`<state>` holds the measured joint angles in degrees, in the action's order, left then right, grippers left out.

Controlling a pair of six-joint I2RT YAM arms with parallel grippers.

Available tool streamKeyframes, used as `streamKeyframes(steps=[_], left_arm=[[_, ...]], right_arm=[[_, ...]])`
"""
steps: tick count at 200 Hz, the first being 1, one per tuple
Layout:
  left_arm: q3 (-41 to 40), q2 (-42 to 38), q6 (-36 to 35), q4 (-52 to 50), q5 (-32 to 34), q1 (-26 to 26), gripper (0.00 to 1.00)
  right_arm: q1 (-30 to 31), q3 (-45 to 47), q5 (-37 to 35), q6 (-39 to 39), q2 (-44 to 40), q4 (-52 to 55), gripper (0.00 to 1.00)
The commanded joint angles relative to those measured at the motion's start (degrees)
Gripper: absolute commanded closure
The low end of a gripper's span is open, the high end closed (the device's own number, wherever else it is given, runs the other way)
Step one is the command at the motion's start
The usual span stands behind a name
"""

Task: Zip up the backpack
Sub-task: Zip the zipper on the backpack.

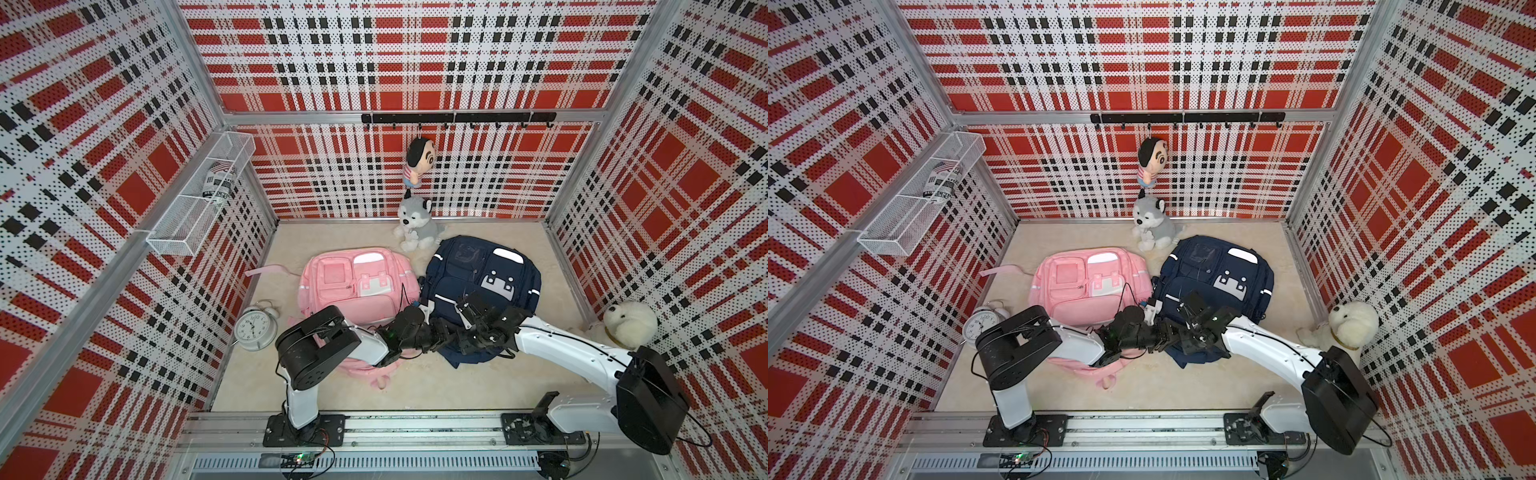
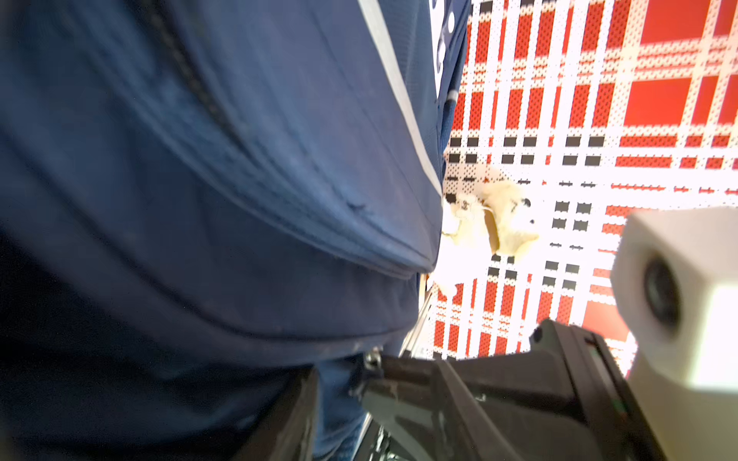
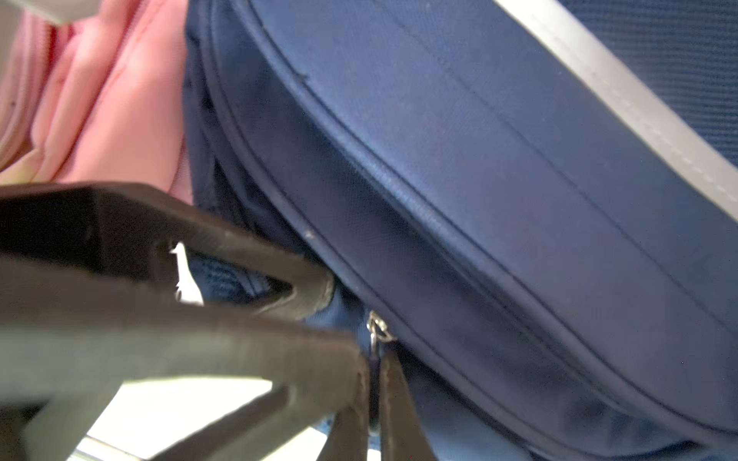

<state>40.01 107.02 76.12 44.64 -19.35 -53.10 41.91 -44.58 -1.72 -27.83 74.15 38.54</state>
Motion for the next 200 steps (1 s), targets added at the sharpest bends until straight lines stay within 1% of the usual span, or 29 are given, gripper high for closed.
streamKeyframes(steps=[1,29,44,54,60,82,88,103,111,127,200], left_arm=[[1.3,2.9,2.0,-0.5,3.5,-0.3,0.48],[3.3,5.0,2.8,-0.7,4.1,-0.2,0.47],[4.6,6.2,3.1,-1.0,4.0,-0.4,0.48],[5.1,6.8,3.2,-1.1,4.1,-0.4,0.51],[5.1,7.2,3.2,-1.2,4.3,-0.4,0.55],[3.7,7.7,2.7,-1.5,4.5,0.4,0.74],[3.1,7.6,2.6,-1.5,4.7,0.9,0.77],[1.7,7.4,2.2,-1.5,5.1,1.7,0.82],[1.3,7.4,2.0,-1.5,5.1,2.1,0.87],[1.1,7.1,1.4,-1.5,5.1,2.8,1.00],[2.1,7.2,-0.8,-1.5,3.4,3.1,1.00]], right_arm=[[0.7,1.0,0.7,1.0,-2.6,-3.2,1.00],[1.0,2.8,1.7,1.3,-2.7,-4.4,1.00],[1.2,3.5,2.3,1.6,-2.7,-5.0,1.00],[1.3,3.8,2.4,1.6,-2.7,-5.2,1.00],[1.4,3.9,2.4,1.7,-2.8,-5.3,1.00],[1.5,4.3,2.2,2.0,-3.4,-4.8,1.00],[1.4,4.4,2.3,2.1,-3.7,-4.8,1.00],[1.5,4.7,2.5,2.2,-4.3,-4.6,1.00],[1.4,4.8,2.4,2.3,-4.4,-4.6,1.00],[1.4,4.8,2.5,2.2,-4.2,-4.1,1.00],[1.4,3.2,0.1,1.5,-2.0,0.2,1.00]])
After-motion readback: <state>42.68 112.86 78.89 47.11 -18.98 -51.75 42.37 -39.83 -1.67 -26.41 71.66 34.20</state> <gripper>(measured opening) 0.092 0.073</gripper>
